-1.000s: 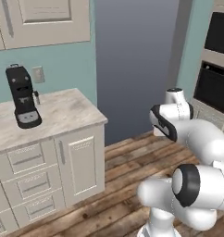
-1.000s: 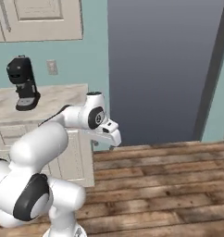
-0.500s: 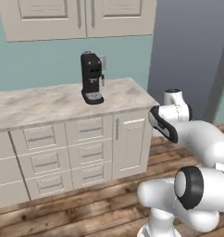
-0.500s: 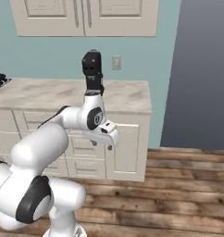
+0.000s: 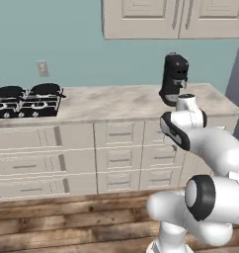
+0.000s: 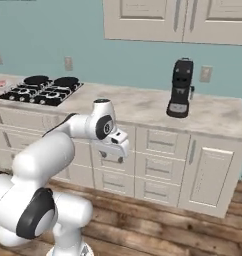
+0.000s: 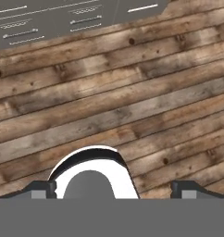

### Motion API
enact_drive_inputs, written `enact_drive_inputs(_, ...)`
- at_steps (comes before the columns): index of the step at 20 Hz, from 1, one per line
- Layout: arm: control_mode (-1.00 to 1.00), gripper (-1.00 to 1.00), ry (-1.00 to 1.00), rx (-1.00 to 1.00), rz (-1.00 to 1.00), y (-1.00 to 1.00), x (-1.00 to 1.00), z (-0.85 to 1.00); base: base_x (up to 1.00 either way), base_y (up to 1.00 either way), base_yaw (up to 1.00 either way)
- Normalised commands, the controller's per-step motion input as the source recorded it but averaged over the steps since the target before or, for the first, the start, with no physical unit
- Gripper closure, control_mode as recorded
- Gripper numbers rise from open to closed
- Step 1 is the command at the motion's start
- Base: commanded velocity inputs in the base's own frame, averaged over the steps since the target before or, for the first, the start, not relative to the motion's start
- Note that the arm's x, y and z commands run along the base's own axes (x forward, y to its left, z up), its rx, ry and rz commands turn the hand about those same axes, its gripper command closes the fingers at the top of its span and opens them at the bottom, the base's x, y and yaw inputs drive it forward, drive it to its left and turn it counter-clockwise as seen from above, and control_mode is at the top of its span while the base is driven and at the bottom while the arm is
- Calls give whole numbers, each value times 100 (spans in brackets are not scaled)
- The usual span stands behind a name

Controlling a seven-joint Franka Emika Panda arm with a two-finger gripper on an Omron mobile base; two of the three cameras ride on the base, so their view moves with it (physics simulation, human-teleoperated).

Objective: Place one of the steaks on the plate and the other in the bowl. Then place the bowl in the fridge.

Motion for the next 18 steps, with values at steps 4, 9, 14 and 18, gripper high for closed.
enact_drive_inputs(4, 100, -100, 0, 0, 0, 0, 0, 0, 13, 100, 45)
enact_drive_inputs(9, 100, -100, 0, 0, 0, 0, 0, 0, 80, 100, 18)
enact_drive_inputs(14, 100, -100, 0, 0, 0, 0, 0, 0, 82, 100, -1)
enact_drive_inputs(18, 100, -100, 0, 0, 0, 0, 0, 0, 58, 100, -9)
